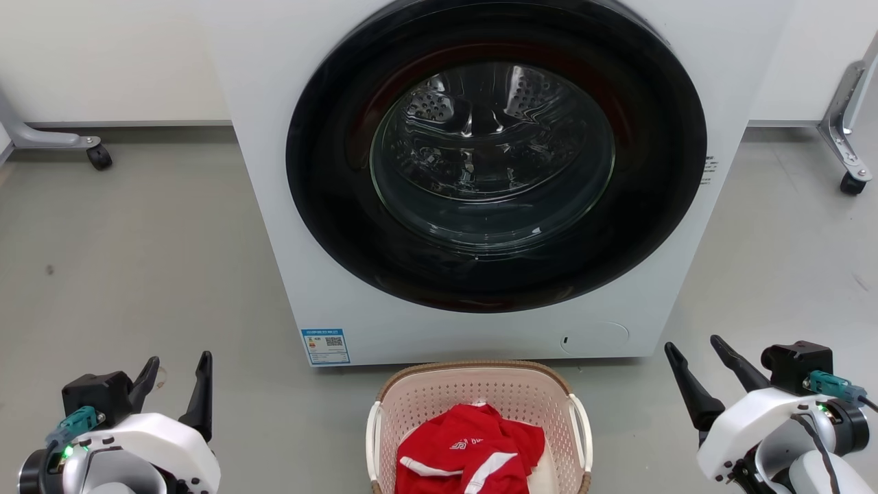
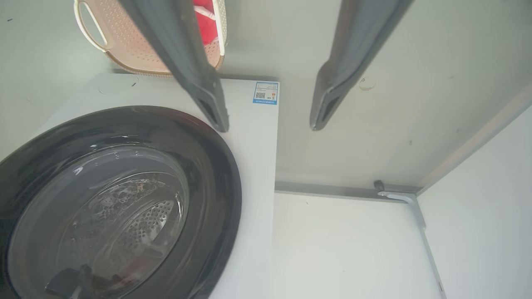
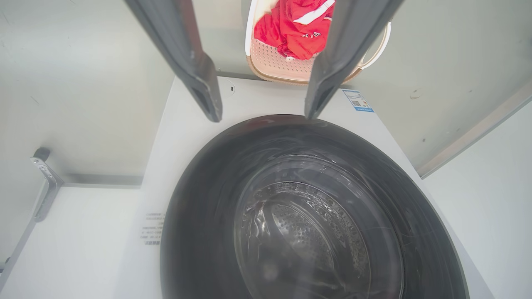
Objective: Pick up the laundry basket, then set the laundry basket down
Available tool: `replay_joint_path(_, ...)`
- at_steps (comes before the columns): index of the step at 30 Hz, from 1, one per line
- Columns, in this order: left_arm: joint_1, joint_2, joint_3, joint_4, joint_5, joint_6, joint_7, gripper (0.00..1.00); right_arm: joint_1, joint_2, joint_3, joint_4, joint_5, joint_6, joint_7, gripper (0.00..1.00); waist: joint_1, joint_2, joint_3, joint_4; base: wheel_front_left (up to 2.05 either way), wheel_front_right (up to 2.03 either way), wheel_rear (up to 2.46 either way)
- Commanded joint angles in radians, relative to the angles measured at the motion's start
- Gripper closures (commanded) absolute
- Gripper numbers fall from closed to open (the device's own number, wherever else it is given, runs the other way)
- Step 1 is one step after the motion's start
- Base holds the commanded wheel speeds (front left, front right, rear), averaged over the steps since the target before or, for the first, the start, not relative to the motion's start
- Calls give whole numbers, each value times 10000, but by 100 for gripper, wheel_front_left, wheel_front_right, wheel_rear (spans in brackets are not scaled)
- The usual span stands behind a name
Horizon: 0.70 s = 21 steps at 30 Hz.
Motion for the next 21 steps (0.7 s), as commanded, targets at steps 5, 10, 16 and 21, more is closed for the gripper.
replay_joint_path(5, -476, 328, 568, -201, -117, -36, -103, 0, -293, -142, 141, -276, -14, -29, -26, 0, 0, -1, 6, -22, 0, 0, 0)
replay_joint_path(10, -448, 311, 618, -232, -206, -101, -104, 0, -290, -135, 130, -268, -12, -29, -29, 0, 0, -1, 4, -18, 0, 0, 0)
replay_joint_path(16, -486, 369, 514, -255, -49, -97, -75, 0, -302, -131, 155, -265, -1, -29, -33, 0, 0, -1, 4, -11, 0, 0, 0)
replay_joint_path(21, 451, -517, -192, 217, -167, -8, 0, 100, 400, 310, 66, 401, 16, 6, 2, 100, 0, -1, 5, -11, 0, 0, 0)
